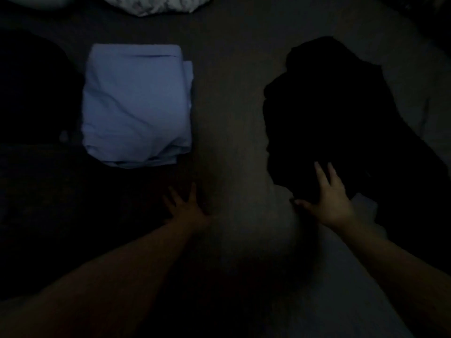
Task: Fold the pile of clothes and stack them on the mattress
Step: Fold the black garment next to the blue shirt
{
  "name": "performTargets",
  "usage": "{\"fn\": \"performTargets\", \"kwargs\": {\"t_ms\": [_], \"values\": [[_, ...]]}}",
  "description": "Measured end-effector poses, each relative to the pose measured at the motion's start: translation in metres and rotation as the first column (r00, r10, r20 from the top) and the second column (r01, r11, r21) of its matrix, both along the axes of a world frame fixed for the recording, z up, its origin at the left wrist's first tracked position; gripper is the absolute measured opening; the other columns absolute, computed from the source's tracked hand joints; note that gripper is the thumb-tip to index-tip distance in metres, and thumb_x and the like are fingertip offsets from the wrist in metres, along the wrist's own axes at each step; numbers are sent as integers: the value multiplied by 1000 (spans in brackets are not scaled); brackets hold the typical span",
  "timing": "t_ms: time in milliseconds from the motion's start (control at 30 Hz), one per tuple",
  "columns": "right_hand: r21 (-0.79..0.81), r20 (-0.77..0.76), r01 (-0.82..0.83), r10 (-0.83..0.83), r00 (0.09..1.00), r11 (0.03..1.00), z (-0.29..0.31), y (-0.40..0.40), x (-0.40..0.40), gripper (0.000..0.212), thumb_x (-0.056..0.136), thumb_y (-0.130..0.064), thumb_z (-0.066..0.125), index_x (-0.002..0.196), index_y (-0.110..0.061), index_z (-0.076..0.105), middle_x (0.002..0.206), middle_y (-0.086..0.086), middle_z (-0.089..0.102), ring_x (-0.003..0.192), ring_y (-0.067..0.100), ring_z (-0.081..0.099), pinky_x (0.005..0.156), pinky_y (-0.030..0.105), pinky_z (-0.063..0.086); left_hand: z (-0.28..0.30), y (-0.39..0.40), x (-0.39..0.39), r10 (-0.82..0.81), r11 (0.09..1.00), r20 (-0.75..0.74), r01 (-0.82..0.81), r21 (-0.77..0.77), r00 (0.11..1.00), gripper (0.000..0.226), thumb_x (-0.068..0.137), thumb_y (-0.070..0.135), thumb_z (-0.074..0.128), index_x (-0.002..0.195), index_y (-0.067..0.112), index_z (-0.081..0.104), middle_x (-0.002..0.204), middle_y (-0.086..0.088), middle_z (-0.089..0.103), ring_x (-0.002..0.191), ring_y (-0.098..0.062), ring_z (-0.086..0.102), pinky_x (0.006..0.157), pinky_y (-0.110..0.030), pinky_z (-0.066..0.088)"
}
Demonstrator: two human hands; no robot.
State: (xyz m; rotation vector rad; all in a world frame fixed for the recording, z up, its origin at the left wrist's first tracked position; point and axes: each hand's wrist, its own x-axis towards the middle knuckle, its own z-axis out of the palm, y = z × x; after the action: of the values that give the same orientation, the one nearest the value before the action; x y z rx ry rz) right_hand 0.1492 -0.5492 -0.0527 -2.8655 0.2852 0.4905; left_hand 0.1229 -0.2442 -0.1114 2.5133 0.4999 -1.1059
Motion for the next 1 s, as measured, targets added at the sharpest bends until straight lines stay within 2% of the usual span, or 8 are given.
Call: {"fn": "performTargets", "kwargs": {"t_ms": [67,167,333,433,533,667,833,1000], "values": [[-28,-21,30,-30,999,999,-10,-4,17,88,81,-25,71,150,-18,17,155,16,12,135,42,26,105,46,33,-1,11,8,-36,999,-17,35,-38,999,103,77,61,61,148,36,-8,152,-25,-21,140,-41,-19,115,-51,0],[82,64,197,-202,977,977,-14,17,29,54,90,-8,52,140,-8,33,136,23,39,115,43,49,87,43,44,7,26,8,30,992,-37,-35,-125,999,98,78,57,64,148,38,-1,154,-20,-19,142,-39,-13,118,-45,5],[66,173,47,-58,983,997,27,64,-18,34,92,-29,50,120,-12,54,118,11,57,104,31,58,75,34,46,29,27,5,213,940,-47,-217,-263,976,96,67,74,60,146,30,29,155,-11,20,140,-34,25,114,-46,27],[212,120,-87,63,991,973,42,86,-81,33,89,-30,54,120,-18,57,118,4,55,99,24,60,73,31,45,64,-17,-16,514,703,-101,-485,-520,852,96,62,76,63,140,24,42,140,-6,47,122,-26,51,105,-39,40],[389,35,-111,106,994,914,39,104,-135,31,84,-22,57,114,-19,63,114,2,52,96,21,59,75,28,44,87,-63,-45,559,532,-165,-504,-680,813,67,73,55,69,128,23,49,121,1,59,104,-12,58,95,-23,44],[599,-86,6,57,995,801,26,129,-180,36,78,-24,51,108,-16,68,121,1,56,104,18,59,83,23,46,73,-74,-90,505,692,-51,-439,-573,862,76,79,24,75,142,11,35,137,-9,48,126,-23,46,107,-33,37],[636,-192,60,82,978,769,6,148,-207,21,80,-9,64,100,-15,70,101,-4,52,97,10,56,81,16,42,60,-33,-131,437,819,120,-339,-464,891,23,88,11,62,110,3,57,103,-12,61,100,-24,57,87,-29,41],[626,-318,472,-350,881,621,19,141,-205,51,80,-33,72,122,-11,52,117,4,56,108,16,56,88,19,43,67,-4,-159,490,770,131,-357,-529,862,10,87,6,62,82,11,55,81,-5,56,87,-18,53,77,-22,38]]}}
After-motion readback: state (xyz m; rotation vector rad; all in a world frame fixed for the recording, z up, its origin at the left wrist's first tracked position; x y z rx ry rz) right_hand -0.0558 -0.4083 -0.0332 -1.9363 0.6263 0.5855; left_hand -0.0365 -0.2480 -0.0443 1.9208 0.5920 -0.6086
